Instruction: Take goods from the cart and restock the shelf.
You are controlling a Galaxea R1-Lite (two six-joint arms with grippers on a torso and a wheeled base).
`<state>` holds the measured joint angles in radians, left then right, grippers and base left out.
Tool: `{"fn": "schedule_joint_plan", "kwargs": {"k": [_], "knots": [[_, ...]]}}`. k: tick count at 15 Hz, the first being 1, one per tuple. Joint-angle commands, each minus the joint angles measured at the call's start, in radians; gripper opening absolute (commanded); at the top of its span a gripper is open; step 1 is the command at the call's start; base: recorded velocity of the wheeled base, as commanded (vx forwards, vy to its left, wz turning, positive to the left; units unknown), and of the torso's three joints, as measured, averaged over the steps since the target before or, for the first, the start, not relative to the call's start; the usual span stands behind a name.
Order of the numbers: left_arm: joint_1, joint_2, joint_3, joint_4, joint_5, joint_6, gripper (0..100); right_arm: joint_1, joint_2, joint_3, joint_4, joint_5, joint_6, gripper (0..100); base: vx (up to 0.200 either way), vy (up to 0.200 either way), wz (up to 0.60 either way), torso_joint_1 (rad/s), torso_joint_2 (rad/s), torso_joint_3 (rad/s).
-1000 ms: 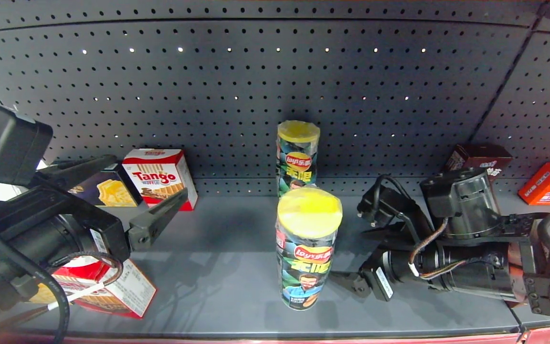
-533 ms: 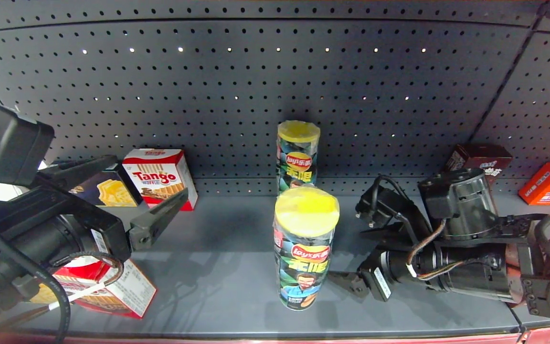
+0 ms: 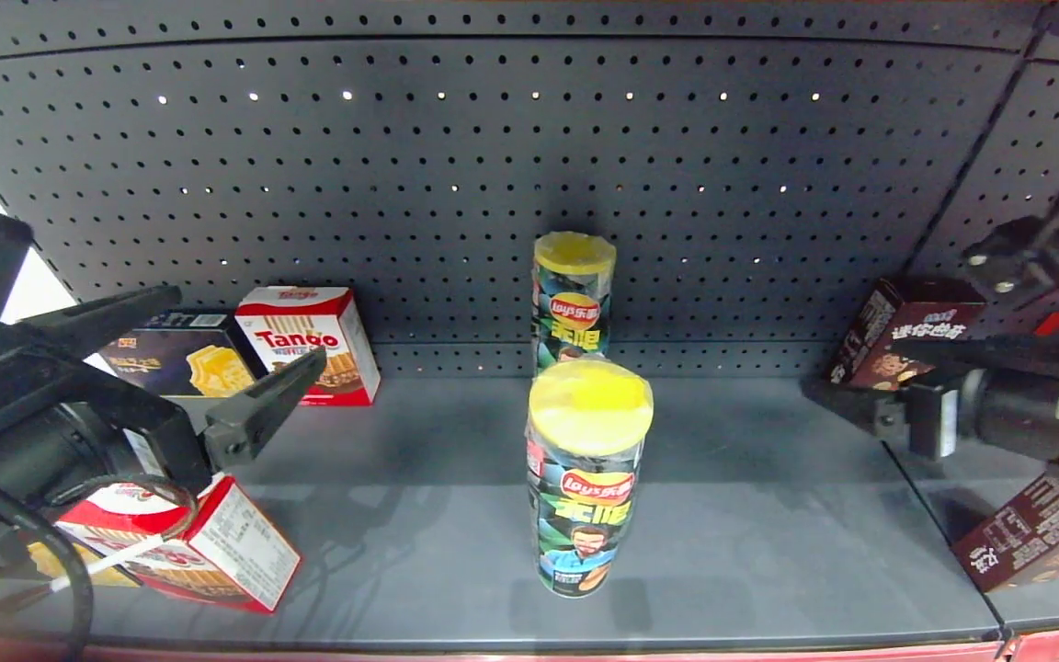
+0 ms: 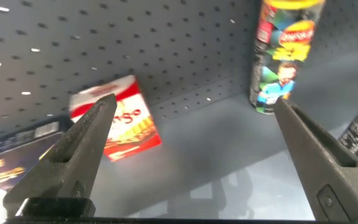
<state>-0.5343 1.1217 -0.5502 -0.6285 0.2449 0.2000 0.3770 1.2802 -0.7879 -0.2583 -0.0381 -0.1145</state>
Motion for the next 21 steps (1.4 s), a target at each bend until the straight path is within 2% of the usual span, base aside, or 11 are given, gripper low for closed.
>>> {"fn": "schedule_joint_plan", "kwargs": {"k": [1, 2, 5, 7, 10, 13, 14, 16, 17, 19, 21], "knots": [[0.06, -0.132, 0.035, 0.004, 0.001, 0.004, 100, -0.221, -0.374, 0.153, 0.002, 0.003, 0.009, 100, 0.0, 0.0, 0.0, 0.0, 0.0, 0.0], [0.063, -0.186, 0.058, 0.009, 0.002, 0.006, 100, -0.26, -0.464, 0.203, -0.006, 0.003, 0.01, 100, 0.0, 0.0, 0.0, 0.0, 0.0, 0.0], [0.079, -0.399, 0.154, 0.061, 0.024, 0.052, 100, -0.313, -0.708, 0.315, 0.011, 0.003, 0.007, 100, 0.0, 0.0, 0.0, 0.0, 0.0, 0.0], [0.077, -0.579, 0.176, 0.243, 0.08, 0.058, 100, -0.32, -0.838, 0.38, 0.048, 0.0, 0.009, 100, 0.0, 0.0, 0.0, 0.0, 0.0, 0.0], [0.077, -0.893, 0.177, 0.644, 0.109, 0.059, 100, -0.343, -1.003, 0.487, 0.151, -0.042, 0.01, 100, 0.0, 0.0, 0.0, 0.0, 0.0, 0.0], [0.092, -1.103, 0.216, 0.791, 0.126, 0.062, 100, -0.357, -1.161, 0.63, 0.154, -0.114, 0.021, 100, 0.0, 0.0, 0.0, 0.0, 0.0, 0.0], [0.126, -1.122, 0.242, 0.805, 0.132, 0.073, 100, -0.357, -1.233, 0.693, 0.154, -0.132, 0.033, 100, 0.0, 0.0, 0.0, 0.0, 0.0, 0.0], [0.138, -1.122, 0.266, 0.797, 0.137, 0.072, 100, -0.357, -1.276, 0.774, 0.122, -0.143, 0.072, 100, 0.0, 0.0, 0.0, 0.0, 0.0, 0.0], [0.138, -1.122, 0.294, 0.797, 0.136, 0.073, 100, -0.357, -1.276, 0.788, 0.114, -0.132, 0.09, 100, 0.0, 0.0, 0.0, 0.0, 0.0, 0.0], [0.14, -1.122, 0.335, 0.785, 0.137, 0.075, 100, -0.357, -1.274, 0.788, 0.205, -0.106, 0.096, 100, 0.0, 0.0, 0.0, 0.0, 0.0, 0.0], [0.14, -1.122, 0.385, 0.733, 0.139, 0.075, 100, -0.357, -1.274, 0.788, 0.198, -0.049, 0.102, 100, 0.0, 0.0, 0.0, 0.0, 0.0, 0.0]]}}
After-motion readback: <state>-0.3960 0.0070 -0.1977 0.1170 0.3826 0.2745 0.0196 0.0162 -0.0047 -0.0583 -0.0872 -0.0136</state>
